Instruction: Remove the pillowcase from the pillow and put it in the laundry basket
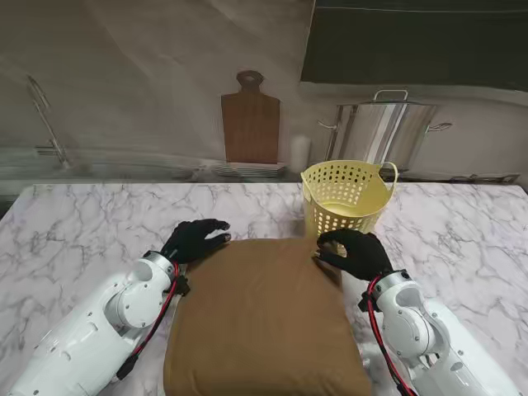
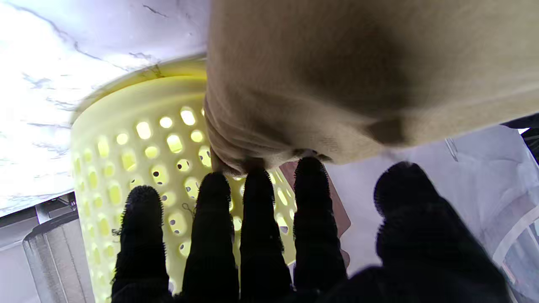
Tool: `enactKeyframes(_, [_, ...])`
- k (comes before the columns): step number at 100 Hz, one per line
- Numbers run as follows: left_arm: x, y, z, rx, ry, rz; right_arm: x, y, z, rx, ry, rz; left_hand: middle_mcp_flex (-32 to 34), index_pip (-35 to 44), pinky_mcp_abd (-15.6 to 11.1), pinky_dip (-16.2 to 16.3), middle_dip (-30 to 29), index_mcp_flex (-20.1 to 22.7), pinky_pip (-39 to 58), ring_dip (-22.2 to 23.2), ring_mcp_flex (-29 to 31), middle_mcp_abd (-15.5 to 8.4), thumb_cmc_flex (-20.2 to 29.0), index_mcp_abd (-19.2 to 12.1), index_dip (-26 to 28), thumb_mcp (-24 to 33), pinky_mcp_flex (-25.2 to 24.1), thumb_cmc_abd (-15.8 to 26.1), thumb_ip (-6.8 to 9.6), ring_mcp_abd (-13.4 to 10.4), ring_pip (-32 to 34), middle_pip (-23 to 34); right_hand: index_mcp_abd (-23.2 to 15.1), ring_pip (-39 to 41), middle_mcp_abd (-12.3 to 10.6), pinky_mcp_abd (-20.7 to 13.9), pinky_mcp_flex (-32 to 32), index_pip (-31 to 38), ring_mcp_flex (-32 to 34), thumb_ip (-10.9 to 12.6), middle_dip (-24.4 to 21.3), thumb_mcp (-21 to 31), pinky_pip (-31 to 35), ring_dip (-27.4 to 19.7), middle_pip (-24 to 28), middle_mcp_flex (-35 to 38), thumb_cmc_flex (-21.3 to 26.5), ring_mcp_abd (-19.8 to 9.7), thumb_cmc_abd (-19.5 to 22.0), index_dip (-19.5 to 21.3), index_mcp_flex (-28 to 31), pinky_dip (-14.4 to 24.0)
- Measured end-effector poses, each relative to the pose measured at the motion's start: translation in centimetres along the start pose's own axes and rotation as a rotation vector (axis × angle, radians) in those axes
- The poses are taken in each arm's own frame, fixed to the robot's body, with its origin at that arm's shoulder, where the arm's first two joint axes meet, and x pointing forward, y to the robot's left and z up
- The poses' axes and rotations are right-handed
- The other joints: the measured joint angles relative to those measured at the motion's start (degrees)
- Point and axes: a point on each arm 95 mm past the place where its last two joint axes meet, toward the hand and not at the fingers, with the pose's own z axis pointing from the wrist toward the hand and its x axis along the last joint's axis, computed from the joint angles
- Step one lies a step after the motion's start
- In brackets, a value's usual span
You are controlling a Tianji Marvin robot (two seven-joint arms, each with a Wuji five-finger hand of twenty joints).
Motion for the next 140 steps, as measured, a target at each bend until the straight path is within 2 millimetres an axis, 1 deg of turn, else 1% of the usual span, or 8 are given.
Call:
enactKeyframes(57, [0.2,-0.4,-0.7,0.024,0.006,0.007,0.3,0.0,-0.7,-0.015,-0.001,-0.01,-0.27,0.0,0.0,0.01,0.0,-0.02,0.0,0.0,0.0,0.02,0.0,0.04,0.0,0.0,-0.01,0.0,0.0,0.0,-0.01,0.0,-0.02,0.0,0.0,-0.03,0.0,0.0,0.0,0.0,0.0,0.0,0.0,0.0,0.01,0.0,0.0,0.0,0.0,0.0,0.0,0.0])
enactKeyframes(74, [0.3,-0.5,-0.7,0.03,0.011,0.005,0.3,0.1,-0.7,-0.018,-0.003,-0.01,-6.34,-0.08,0.0,0.01,-1.57,-1.3,0.0,0.0,-1.42,0.16,0.0,0.07,0.0,0.0,-0.02,0.0,0.0,-0.01,-0.81,-2.77,-0.02,0.0,0.0,-0.07,0.0,0.0,0.0,0.0,0.0,0.0,0.0,0.0,0.01,0.0,0.0,0.0,0.0,0.0,0.0,0.0])
enactKeyframes(86, [0.2,-1.0,-1.1,0.043,0.01,-0.001,0.1,0.3,-0.7,-0.022,-0.01,-0.011,-8.79,-1.89,0.0,0.0,-4.24,-4.13,0.0,-0.7,-2.38,0.28,-0.01,0.07,-0.82,0.0,-0.05,0.0,0.0,-0.02,-1.56,-4.02,-0.02,0.0,0.0,-0.1,0.0,0.0,0.0,0.0,0.0,0.0,0.0,0.0,0.01,0.0,0.0,0.0,0.0,0.0,0.0,0.0])
enactKeyframes(102, [0.6,-2.7,-2.2,0.016,0.032,0.02,0.0,0.3,-0.9,-0.028,-0.015,-0.013,-8.83,-4.16,0.0,0.01,-4.96,-8.09,0.0,-0.78,-2.84,0.3,-0.03,0.08,-2.18,0.0,-0.13,0.0,0.0,-0.03,-1.95,-4.04,-0.03,0.0,0.0,-0.11,0.0,0.0,0.0,0.0,0.0,0.0,0.0,0.0,0.01,0.0,0.0,0.0,0.0,0.0,0.0,0.0])
enactKeyframes(113, [0.3,-4.5,-3.4,0.042,0.087,0.071,0.1,0.3,-1.0,-0.028,-0.015,-0.014,-8.83,-4.35,0.0,0.01,-4.97,-8.14,0.0,-1.27,-2.85,0.31,-0.64,0.08,-2.78,0.0,-0.13,0.0,0.0,-0.07,-1.95,-4.04,-0.03,0.0,0.0,-0.12,0.0,0.0,0.0,0.0,0.0,0.0,0.0,0.0,0.01,0.0,0.0,0.0,0.0,0.0,0.0,0.0])
enactKeyframes(126, [-1.4,-5.9,-5.2,0.029,0.092,0.129,0.1,0.3,-1.0,-0.028,-0.014,-0.018,-8.83,-4.5,-0.02,0.01,-4.98,-8.76,0.0,-1.29,-2.93,0.31,-0.7,0.08,-3.01,-0.03,-0.18,0.0,0.0,-0.14,-1.99,-4.04,-0.03,0.0,0.0,-0.14,0.0,0.0,0.0,0.0,0.0,0.0,0.0,0.0,0.01,0.0,0.0,0.0,0.0,0.0,0.0,0.0])
enactKeyframes(132, [-2.3,-6.2,-6.1,-0.001,0.075,0.149,0.1,0.3,-1.0,-0.027,-0.013,-0.019,-8.83,-5.9,-0.02,0.0,-5.05,-10.61,0.0,-1.37,-2.93,0.32,-0.7,0.08,-4.31,-0.03,-0.24,-0.1,0.0,-0.15,-2.25,-4.04,-0.03,0.0,0.0,-0.15,0.0,0.0,0.0,0.0,0.0,0.0,0.0,0.0,0.01,0.0,0.0,0.0,0.0,0.0,0.0,0.0])
enactKeyframes(140, [-3.3,-6.4,-7.1,-0.049,0.074,0.198,0.2,0.2,-1.0,-0.026,-0.011,-0.02,-10.4,-8.66,-0.02,-0.09,-5.55,-14.14,0.0,-2.02,-2.93,0.33,-0.79,-0.23,-7.19,-0.43,-0.66,-4.23,0.0,-0.2,-2.68,-4.16,-0.03,0.0,0.0,-0.16,0.0,0.0,0.0,0.0,0.0,0.0,0.0,0.0,0.01,0.0,0.0,0.0,0.0,0.0,0.0,0.0])
